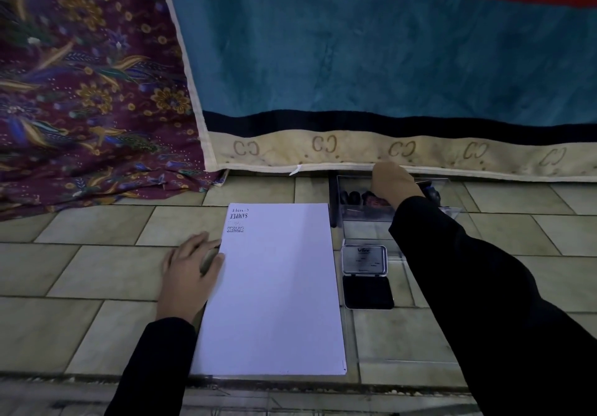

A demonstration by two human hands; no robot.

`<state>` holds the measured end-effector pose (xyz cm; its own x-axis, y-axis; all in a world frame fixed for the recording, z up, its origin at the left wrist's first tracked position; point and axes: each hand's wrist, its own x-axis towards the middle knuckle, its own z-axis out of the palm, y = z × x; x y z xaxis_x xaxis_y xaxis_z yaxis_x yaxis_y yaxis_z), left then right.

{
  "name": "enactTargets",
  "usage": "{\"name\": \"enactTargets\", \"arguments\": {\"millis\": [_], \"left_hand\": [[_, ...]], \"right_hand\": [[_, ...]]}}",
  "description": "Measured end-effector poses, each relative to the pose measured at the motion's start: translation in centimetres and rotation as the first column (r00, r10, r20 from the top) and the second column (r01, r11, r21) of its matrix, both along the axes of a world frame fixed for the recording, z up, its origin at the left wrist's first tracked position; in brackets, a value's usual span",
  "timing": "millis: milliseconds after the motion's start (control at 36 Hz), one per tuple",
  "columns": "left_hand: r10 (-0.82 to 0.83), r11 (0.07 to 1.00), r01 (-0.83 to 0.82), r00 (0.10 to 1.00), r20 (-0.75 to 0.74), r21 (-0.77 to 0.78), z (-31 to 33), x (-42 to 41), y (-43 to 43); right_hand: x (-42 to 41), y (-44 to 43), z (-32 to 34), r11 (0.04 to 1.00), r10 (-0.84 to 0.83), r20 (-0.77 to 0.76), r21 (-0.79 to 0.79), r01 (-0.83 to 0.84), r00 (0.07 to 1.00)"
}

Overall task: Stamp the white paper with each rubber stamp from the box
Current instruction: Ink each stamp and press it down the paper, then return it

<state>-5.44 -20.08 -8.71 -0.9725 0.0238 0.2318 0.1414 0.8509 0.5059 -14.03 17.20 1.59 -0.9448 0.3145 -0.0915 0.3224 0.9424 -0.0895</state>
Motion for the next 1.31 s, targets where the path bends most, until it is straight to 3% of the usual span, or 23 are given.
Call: {"name": "enactTargets", "arguments": {"millis": [417, 639, 694, 750, 833, 944, 1111, 1222, 1306], "left_hand": [[-0.001, 1.000, 0.001, 1.000, -0.017, 0.014, -0.1, 0.0, 0.0], [-0.011, 0.998, 0.010, 1.000, 0.015, 0.055, -0.1, 0.0, -0.1], [-0.016, 0.994, 0.015, 1.000, 0.010, 0.107, 0.0, -0.1, -0.2], [-0.015, 0.964, 0.011, 1.000, 0.014, 0.266, 0.0, -0.2, -0.3], [-0.001, 0.813, -0.050, 0.996, 0.088, 0.580, 0.4, 0.2, -0.5], [-0.003, 0.763, -0.068, 0.994, 0.108, 0.643, 1.4, 1.2, 0.9], [-0.257, 0.854, 0.266, 0.963, -0.083, 0.446, 2.4, 5.2, 8.9], [-0.454, 0.877, 0.457, 0.889, -0.057, 0.148, 2.4, 7.4, 13.7], [-0.487, 0.872, 0.486, 0.873, 0.003, 0.051, 2.0, 7.9, 15.5]], "right_hand": [[1.0, 0.8, 1.2, 0.972, 0.032, -0.193, -0.221, -0.075, 0.981], [4.8, 0.8, 2.8, 0.938, 0.045, -0.432, -0.291, -0.186, 0.901], [6.8, 0.4, 3.2, 0.922, 0.050, -0.501, -0.309, -0.233, 0.864], [9.1, -0.2, 3.4, 0.909, 0.070, -0.547, -0.309, -0.279, 0.834], [12.6, -1.1, 2.8, 0.890, 0.108, -0.531, -0.325, -0.320, 0.840], [16.3, -2.2, 0.8, 0.844, 0.110, -0.467, -0.423, -0.330, 0.878], [18.7, -2.8, -1.6, 0.812, 0.154, -0.386, -0.476, -0.339, 0.909], [19.0, -3.0, -1.7, 0.800, 0.209, -0.396, -0.457, -0.389, 0.894], [19.1, -3.1, -1.8, 0.807, 0.230, -0.397, -0.434, -0.402, 0.889]]}}
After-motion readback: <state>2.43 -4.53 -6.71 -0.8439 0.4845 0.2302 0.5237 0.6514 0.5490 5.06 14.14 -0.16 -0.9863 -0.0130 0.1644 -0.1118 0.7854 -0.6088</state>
